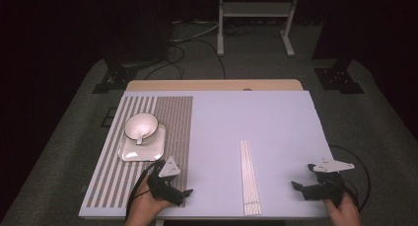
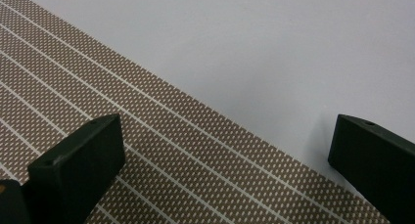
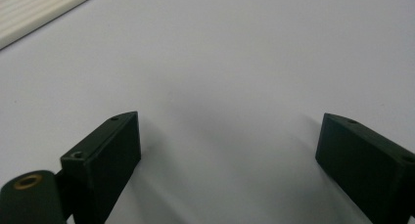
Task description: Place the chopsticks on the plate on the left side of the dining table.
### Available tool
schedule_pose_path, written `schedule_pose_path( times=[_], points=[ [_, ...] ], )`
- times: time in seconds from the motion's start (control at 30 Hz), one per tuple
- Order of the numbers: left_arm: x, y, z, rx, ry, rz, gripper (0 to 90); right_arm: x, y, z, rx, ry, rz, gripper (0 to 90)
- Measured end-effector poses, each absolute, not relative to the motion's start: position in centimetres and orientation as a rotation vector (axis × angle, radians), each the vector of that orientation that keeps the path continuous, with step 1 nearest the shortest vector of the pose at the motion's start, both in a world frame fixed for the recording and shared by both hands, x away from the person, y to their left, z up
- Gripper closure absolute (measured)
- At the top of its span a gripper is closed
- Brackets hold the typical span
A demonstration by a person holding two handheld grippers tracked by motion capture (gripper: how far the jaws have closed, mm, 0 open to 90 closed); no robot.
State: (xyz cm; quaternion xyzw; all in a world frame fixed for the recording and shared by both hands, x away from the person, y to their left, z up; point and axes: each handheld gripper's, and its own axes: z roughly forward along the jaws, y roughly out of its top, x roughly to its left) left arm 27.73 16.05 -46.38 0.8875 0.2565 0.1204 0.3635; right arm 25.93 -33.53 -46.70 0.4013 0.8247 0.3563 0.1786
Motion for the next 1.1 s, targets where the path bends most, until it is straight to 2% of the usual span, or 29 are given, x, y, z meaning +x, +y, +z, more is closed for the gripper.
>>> schedule_pose_path(
  times=[0.63,1.1],
  points=[
    [27.8,16.0,-46.2,2.242,0.698,0.304,0.0,25.9,-33.5,-46.7,1.133,2.332,1.009,8.1],
    [28.3,14.8,-44.5,2.176,0.721,0.330,0.0,25.9,-33.5,-46.7,1.132,2.332,1.008,8.1]
  ],
)
